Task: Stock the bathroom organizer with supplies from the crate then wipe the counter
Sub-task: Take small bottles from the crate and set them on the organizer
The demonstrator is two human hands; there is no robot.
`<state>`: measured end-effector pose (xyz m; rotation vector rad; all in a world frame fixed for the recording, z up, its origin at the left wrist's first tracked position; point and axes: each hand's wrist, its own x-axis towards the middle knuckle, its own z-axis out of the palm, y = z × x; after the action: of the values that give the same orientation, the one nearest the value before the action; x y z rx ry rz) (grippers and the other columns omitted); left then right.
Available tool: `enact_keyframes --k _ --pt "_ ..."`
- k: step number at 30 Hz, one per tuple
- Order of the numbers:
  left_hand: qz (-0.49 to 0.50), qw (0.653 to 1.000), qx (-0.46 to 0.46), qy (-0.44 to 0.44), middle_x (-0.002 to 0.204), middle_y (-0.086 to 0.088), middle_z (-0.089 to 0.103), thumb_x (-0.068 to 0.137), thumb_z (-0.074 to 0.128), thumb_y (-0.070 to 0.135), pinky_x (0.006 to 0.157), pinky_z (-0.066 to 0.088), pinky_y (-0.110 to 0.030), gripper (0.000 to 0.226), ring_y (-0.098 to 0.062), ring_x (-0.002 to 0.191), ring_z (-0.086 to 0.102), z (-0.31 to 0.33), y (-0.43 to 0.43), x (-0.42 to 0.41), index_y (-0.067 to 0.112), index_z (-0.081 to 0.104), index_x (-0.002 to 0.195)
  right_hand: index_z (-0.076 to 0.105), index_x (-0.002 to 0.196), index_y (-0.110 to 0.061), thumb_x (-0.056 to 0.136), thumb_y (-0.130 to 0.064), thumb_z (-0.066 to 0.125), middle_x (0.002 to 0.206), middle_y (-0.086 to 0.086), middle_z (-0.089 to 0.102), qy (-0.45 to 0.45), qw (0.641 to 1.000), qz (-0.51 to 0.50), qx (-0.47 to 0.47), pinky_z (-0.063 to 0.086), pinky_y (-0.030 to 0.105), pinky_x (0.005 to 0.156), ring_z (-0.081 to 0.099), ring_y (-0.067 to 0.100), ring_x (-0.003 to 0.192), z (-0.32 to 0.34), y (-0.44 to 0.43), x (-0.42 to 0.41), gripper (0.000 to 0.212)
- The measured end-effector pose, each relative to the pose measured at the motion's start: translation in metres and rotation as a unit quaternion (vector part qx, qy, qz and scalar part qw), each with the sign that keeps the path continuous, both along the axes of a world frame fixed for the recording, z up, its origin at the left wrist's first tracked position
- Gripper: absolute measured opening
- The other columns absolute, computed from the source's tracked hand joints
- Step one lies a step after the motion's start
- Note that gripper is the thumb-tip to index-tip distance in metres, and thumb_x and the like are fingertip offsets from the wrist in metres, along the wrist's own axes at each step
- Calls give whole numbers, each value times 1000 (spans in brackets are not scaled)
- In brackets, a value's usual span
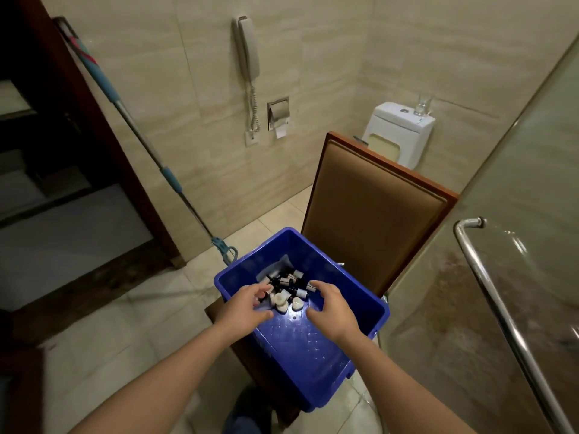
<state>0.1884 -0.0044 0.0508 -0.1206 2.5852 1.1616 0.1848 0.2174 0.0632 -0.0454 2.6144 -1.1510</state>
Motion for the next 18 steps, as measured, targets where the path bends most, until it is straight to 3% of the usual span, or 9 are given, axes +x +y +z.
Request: enact_keyframes --k 6,11,15,18 --pt "-30 999 -14 -37 125 13 51 83 75 28 84 46 -22 59 -3 105 52 -30 -6 -56 34 48 135 35 148 -24 91 -19 58 151 -2 35 -41 999 -18 11 43 24 95 45 16 130 -22 -4 -44 61" --pt "-48 995 -12 -82 124 11 50 84 74 28 87 46 -23 58 -4 105 52 -60 -10 -106 30 48 137 36 146 -28 90 -21 58 149 -3 36 -96 994 -48 13 44 26 72 59 22 110 -51 -9 -83 60" --pt "-65 991 -8 -116 127 11 51 84 74 29 88 47 -24 57 -6 108 53 -87 -13 -142 30 49 135 37 146 -27 89 -20 59 148 -2 38 -136 988 -74 16 44 26 74 60 27 110 -78 -14 -112 62" --pt "-68 987 -5 -143 125 11 53 82 76 30 87 48 -23 57 -4 104 54 -109 -13 -167 29 50 134 38 146 -28 88 -19 60 147 -3 40 -159 983 -85 21 48 27 80 56 22 117 -99 -15 -130 63"
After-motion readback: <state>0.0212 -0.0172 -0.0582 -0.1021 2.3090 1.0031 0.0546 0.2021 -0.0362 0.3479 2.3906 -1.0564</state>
